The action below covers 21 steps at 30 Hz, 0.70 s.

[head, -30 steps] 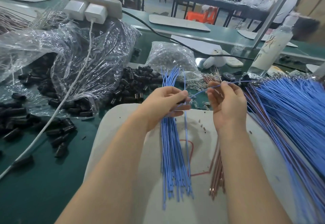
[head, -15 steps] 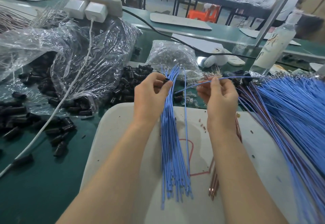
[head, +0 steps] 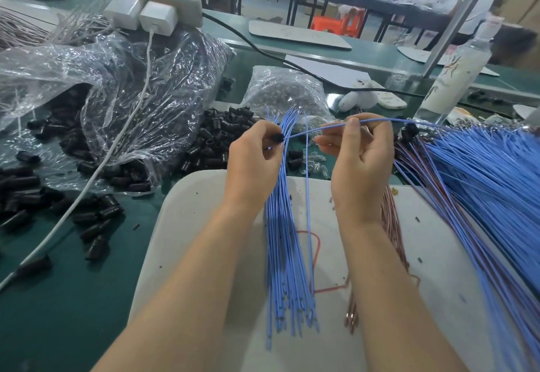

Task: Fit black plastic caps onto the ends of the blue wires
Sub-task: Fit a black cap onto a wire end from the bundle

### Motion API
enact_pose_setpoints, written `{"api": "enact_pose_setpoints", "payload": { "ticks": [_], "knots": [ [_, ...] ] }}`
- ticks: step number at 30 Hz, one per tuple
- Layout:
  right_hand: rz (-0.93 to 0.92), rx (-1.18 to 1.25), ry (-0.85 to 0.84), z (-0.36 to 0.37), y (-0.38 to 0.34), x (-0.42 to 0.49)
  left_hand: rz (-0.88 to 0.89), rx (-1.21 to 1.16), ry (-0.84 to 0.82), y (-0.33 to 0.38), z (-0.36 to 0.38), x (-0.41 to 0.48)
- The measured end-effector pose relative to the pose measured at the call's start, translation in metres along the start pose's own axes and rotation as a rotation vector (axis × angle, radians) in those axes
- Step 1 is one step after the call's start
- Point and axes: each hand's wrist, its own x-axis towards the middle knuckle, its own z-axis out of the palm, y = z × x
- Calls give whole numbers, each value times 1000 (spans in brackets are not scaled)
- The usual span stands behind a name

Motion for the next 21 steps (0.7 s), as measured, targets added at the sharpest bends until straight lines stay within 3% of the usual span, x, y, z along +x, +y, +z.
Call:
{"api": "enact_pose_setpoints", "payload": {
  "ticks": [12, 21],
  "knots": [
    [-104, -135, -17, -1, 4, 1, 89, 144, -59, -1, 2, -1],
    [112, -76, -83, -1, 11, 4, 194, 286, -124, 3, 7, -6]
  ]
}}
